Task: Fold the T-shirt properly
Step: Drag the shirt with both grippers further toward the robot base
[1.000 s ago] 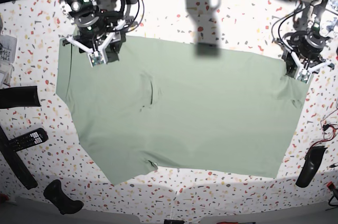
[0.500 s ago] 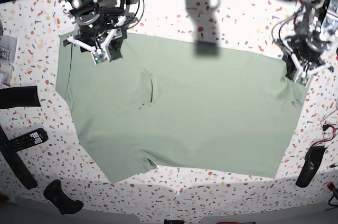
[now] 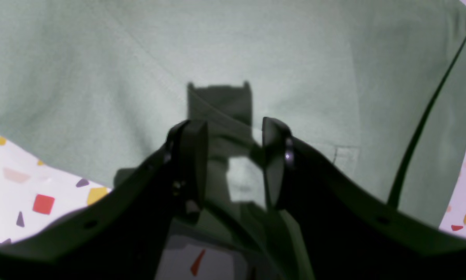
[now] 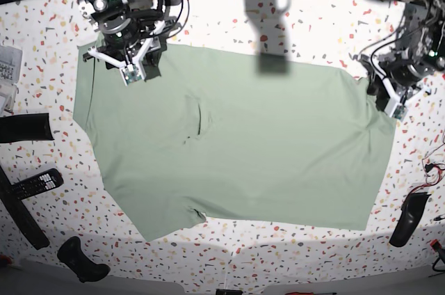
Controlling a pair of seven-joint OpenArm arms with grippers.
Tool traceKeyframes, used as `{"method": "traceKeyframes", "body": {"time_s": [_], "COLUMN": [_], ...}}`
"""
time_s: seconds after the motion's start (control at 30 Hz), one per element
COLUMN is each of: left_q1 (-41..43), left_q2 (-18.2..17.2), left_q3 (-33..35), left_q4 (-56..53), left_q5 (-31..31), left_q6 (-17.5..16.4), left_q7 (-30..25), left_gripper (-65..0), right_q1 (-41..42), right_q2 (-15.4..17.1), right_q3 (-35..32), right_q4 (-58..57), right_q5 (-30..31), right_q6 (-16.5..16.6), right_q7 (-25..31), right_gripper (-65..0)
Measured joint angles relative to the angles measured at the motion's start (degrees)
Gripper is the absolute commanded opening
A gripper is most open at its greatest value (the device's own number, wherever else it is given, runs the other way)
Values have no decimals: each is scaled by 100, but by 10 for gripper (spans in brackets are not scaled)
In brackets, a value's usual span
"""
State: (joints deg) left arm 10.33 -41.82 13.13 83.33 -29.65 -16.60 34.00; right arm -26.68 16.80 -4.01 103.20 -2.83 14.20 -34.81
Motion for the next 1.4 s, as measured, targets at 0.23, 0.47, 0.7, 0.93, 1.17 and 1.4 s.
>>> {"method": "traceKeyframes", "body": {"time_s": [0.23,0.47,0.7,0.93,1.17,1.4], "left_q1": [435,1270,2063,2833,3200,3189], "left_q2": [-120,-7,267,625,769,767], "left_q3": [-101,-1054,-2050,-2490,-2778,-2800], "left_q4": [48,70,402,1266,1609,1808], "left_q5": [-24,-243,-151,195,315,404], "left_q6": [-31,-304,-483,-444,-466,-457], "left_q7": [-326,-555,-184,238,444,507], "left_gripper": [-502,-502,-502,-502,-502,-502], "right_q1": [0,-26,-214,-629,-1211,-1331], "right_q2": [4,192,271,275,273,275], "right_q3": [0,-2,0,15,374,975], "right_q4": [4,7,44,422,968,1045], "right_q5": [-155,-149,-129,-153,-155,-144], "right_q6": [2,0,-2,0,44,63], "right_q7": [-72,-83,-35,-96,-323,-363], "right_gripper": [-414,-414,-414,-414,-414,-414]}}
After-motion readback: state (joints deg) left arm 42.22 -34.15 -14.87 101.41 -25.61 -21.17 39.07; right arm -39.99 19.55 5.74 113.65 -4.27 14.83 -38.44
